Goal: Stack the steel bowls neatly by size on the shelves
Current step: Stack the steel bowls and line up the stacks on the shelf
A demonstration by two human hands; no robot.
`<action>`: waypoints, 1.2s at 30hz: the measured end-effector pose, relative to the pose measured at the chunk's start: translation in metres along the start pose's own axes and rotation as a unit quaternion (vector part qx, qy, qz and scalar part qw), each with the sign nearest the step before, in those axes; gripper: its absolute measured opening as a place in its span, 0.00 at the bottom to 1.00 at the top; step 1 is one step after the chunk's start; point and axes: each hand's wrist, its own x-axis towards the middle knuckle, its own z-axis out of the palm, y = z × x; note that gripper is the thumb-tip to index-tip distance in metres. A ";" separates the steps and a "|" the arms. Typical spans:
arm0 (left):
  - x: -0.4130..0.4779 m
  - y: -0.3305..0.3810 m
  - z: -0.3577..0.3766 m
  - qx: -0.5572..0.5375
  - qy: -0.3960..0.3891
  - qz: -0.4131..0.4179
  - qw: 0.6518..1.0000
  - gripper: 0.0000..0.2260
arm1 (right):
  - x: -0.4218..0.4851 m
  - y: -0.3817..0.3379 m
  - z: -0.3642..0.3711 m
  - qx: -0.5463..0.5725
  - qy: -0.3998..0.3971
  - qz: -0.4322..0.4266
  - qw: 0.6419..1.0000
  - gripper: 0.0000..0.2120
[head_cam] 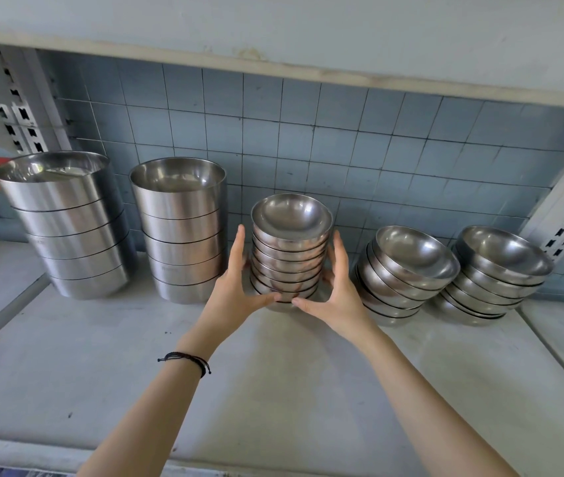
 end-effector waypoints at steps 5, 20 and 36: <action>-0.001 -0.003 0.002 -0.008 -0.005 -0.035 0.999 0.54 | 0.002 0.000 0.000 -0.003 -0.003 -0.001 1.000 0.57; -0.003 -0.003 0.003 -0.017 -0.015 -0.031 0.999 0.51 | 0.002 -0.004 0.000 -0.015 0.000 0.000 1.000 0.58; 0.006 0.026 0.004 -0.060 0.036 0.079 0.994 0.38 | 0.006 -0.026 0.002 0.052 0.040 -0.038 0.997 0.43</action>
